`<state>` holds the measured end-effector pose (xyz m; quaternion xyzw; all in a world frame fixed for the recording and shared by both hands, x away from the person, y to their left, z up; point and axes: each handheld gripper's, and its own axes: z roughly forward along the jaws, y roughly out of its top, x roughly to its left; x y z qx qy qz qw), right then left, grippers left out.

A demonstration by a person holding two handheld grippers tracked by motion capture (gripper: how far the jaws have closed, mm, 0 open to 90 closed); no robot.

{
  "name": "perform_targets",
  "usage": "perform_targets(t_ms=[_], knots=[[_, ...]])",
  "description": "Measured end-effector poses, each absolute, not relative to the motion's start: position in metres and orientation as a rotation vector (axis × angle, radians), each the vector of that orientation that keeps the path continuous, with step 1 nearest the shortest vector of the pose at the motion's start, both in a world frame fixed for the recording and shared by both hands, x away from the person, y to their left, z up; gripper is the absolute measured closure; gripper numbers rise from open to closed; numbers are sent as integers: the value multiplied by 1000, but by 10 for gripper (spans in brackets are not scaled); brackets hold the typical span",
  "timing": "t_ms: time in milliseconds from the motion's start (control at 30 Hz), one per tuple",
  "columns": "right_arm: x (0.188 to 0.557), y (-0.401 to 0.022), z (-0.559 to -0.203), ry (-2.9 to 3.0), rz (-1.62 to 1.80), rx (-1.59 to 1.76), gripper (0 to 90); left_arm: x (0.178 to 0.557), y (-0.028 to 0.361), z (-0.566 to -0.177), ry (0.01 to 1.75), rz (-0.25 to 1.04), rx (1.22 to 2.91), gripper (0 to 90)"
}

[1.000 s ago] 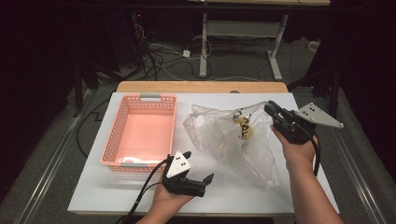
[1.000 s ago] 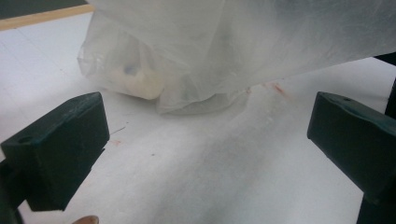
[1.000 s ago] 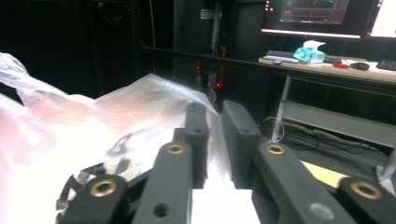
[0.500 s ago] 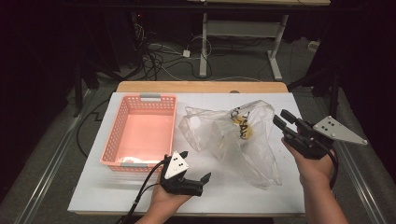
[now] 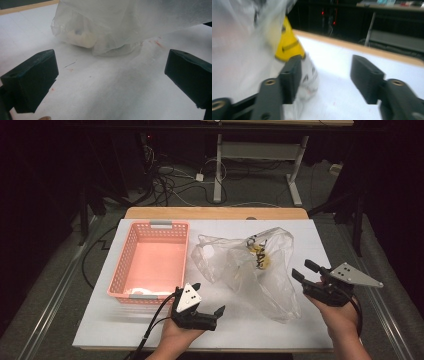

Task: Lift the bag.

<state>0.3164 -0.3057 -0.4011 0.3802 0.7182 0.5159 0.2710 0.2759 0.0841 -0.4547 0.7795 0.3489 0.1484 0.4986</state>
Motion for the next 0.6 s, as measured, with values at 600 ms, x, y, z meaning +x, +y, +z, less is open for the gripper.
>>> perform_targets(t_ms=[600], knots=[[313, -302, -459, 2024, 1305, 1122, 0, 273, 84, -460, 829, 356, 1903, 0]])
